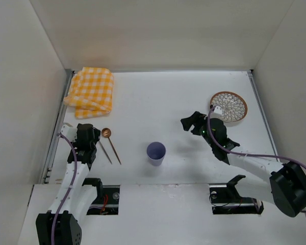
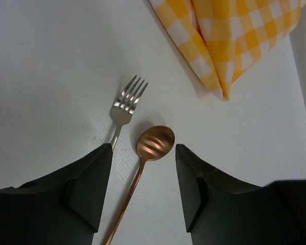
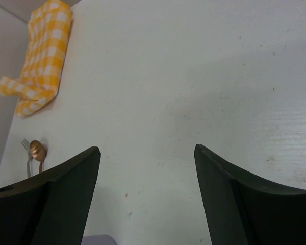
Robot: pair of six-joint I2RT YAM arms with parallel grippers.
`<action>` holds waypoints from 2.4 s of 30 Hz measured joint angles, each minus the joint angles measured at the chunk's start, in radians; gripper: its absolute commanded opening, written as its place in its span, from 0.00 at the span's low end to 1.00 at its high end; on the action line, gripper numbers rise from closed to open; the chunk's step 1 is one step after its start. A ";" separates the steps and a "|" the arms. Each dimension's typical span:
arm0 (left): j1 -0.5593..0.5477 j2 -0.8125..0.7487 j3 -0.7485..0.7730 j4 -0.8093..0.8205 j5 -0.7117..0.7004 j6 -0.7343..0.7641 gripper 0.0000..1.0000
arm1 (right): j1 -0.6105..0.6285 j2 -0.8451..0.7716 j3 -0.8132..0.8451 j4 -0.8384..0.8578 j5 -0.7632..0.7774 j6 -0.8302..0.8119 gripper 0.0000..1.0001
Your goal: Set the dinner table for one person
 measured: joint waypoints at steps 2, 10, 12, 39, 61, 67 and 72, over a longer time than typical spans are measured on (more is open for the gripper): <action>0.001 -0.004 0.000 0.010 0.002 0.000 0.51 | 0.000 0.005 0.000 -0.001 0.000 0.000 0.82; -0.006 0.036 0.013 0.044 0.005 -0.002 0.49 | 0.000 0.005 0.000 0.002 0.000 -0.003 0.68; -0.016 0.075 0.031 0.051 0.003 0.000 0.43 | 0.000 0.005 0.000 0.002 0.000 -0.010 0.47; -0.153 1.200 0.991 0.126 -0.138 0.367 0.44 | 0.026 0.004 0.006 -0.013 0.000 -0.012 0.69; -0.120 1.432 1.184 -0.003 -0.087 0.447 0.04 | 0.046 0.002 0.006 -0.011 0.001 -0.014 0.77; -0.137 1.447 1.210 0.001 -0.054 0.443 0.02 | 0.046 -0.011 0.006 -0.010 0.001 -0.015 0.77; -0.237 1.449 1.221 0.009 -0.030 0.430 0.02 | 0.046 -0.018 0.006 -0.006 0.001 -0.015 0.77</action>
